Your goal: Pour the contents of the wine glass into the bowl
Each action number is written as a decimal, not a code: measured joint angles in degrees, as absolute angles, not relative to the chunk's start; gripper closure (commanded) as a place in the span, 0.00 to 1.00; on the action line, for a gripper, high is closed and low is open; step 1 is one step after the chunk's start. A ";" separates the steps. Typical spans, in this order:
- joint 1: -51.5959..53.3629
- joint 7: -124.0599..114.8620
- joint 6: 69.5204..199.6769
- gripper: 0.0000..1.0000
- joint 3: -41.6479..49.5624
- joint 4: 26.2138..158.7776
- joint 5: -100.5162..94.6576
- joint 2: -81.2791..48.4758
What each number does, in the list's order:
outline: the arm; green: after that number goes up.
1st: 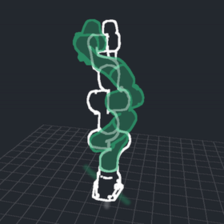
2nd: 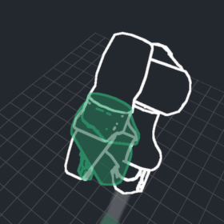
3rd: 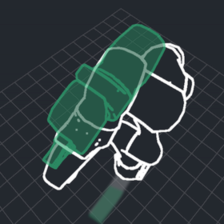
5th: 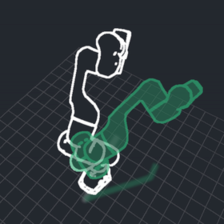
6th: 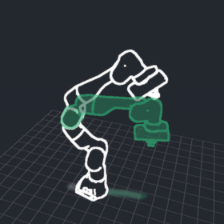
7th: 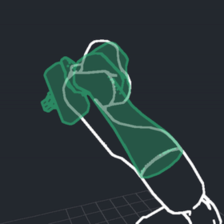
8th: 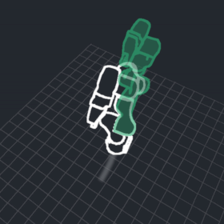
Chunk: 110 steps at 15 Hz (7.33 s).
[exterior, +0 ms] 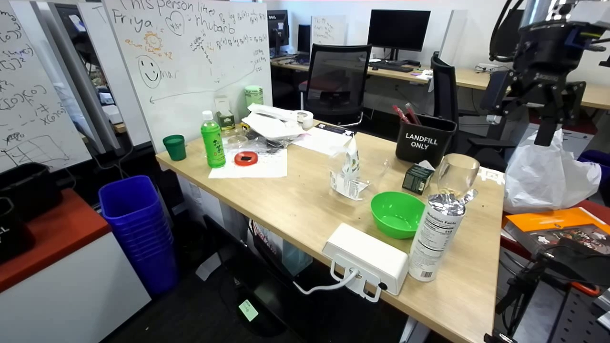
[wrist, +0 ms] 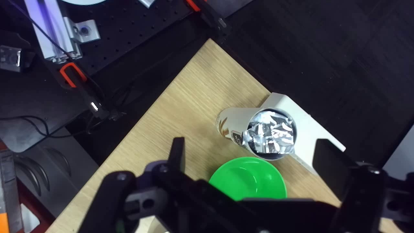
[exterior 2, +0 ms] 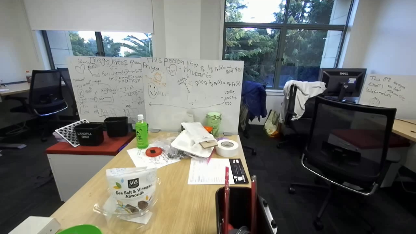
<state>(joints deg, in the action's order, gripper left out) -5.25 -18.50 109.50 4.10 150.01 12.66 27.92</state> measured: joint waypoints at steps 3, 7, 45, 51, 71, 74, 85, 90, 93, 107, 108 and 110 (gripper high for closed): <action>-8.44 -18.93 112.91 0.00 7.46 150.18 15.95 22.57; -12.41 -18.39 113.91 0.00 12.07 150.69 18.82 17.32; -23.69 -21.75 113.67 0.00 25.71 159.40 49.95 6.49; -24.93 -21.42 113.10 0.00 26.21 159.19 51.26 4.62; -29.48 -20.11 97.97 0.00 29.80 152.76 75.86 -22.47; -29.40 -20.11 97.97 0.00 29.90 152.77 75.85 -22.37; -26.55 -25.28 96.30 0.00 24.83 146.32 85.40 -33.64; -25.56 -25.95 96.31 0.00 24.34 142.28 89.48 -39.45; -24.55 -26.15 96.37 0.00 24.00 140.83 91.03 -40.83; -19.58 -26.16 98.80 0.27 21.97 137.77 94.38 -41.10; -19.58 -26.15 98.91 0.31 21.94 137.70 94.56 -41.10; -19.58 -26.12 99.05 0.45 21.84 137.65 95.22 -41.10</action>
